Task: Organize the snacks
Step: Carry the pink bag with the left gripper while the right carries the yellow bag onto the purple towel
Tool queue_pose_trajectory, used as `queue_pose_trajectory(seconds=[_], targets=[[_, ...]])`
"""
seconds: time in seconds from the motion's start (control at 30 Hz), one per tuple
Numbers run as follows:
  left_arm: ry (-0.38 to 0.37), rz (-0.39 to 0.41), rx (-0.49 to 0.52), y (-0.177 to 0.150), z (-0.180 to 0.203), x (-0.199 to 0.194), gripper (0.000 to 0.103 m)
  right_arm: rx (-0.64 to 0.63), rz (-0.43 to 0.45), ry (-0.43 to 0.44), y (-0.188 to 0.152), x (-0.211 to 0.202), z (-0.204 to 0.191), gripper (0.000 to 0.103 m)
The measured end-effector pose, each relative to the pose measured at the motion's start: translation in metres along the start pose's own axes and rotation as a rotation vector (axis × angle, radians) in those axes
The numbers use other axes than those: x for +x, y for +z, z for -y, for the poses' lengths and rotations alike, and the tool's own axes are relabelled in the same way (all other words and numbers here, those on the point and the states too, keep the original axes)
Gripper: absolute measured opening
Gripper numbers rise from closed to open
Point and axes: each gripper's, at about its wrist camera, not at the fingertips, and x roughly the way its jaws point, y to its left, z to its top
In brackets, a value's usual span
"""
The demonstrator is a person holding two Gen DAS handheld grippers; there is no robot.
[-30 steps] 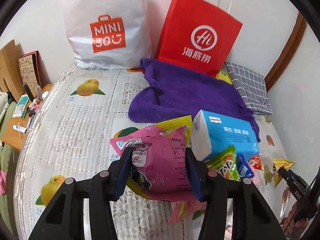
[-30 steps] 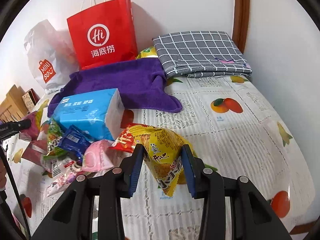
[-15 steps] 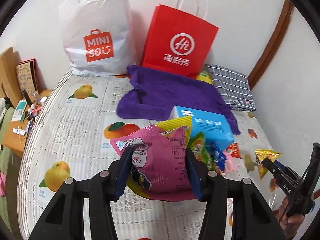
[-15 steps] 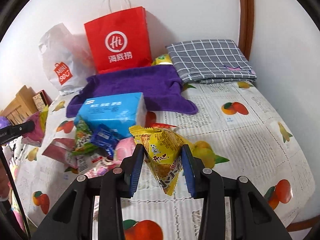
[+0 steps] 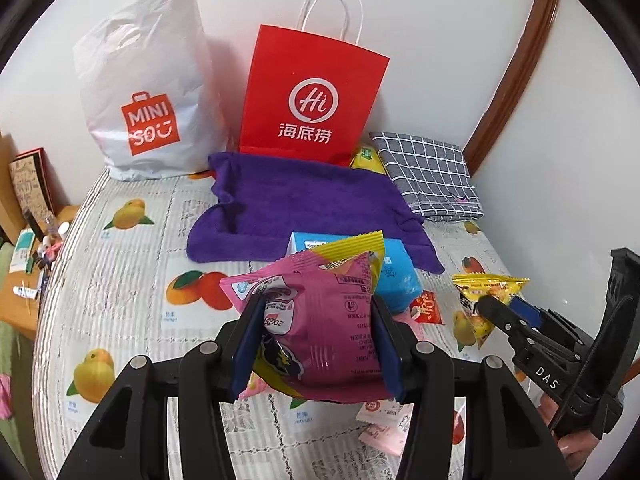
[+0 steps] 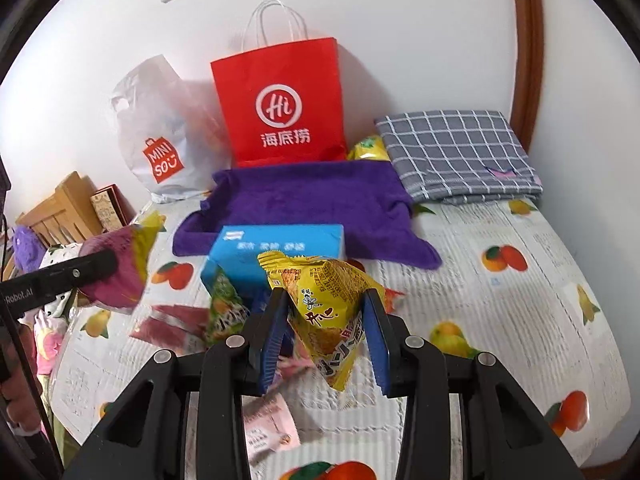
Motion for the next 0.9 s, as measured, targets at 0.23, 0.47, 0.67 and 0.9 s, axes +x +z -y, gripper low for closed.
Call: queue_pose_trajectory(seconds=[0.23,0.47,0.67,0.9], targets=[[0.014,-0.002,0.008,0.013,0.005,0.008,0.049,-0.009,0.002,-0.007,0.016,0.006,-0.002,0.038],[0.032,-0.007,-0.001,0.021,0.004,0.02,0.05,0.004,-0.008,-0.019,0.024,0.02,0.002,0.038],[0.036,0.003,0.002,0.028,0.001,0.024,0.05,-0.001,-0.009,-0.023,0.031,0.03,0.003,0.038],[0.031,0.013,0.01,0.04,0.0,0.028,0.049,-0.005,-0.016,-0.019,0.042,0.041,0.0,0.038]])
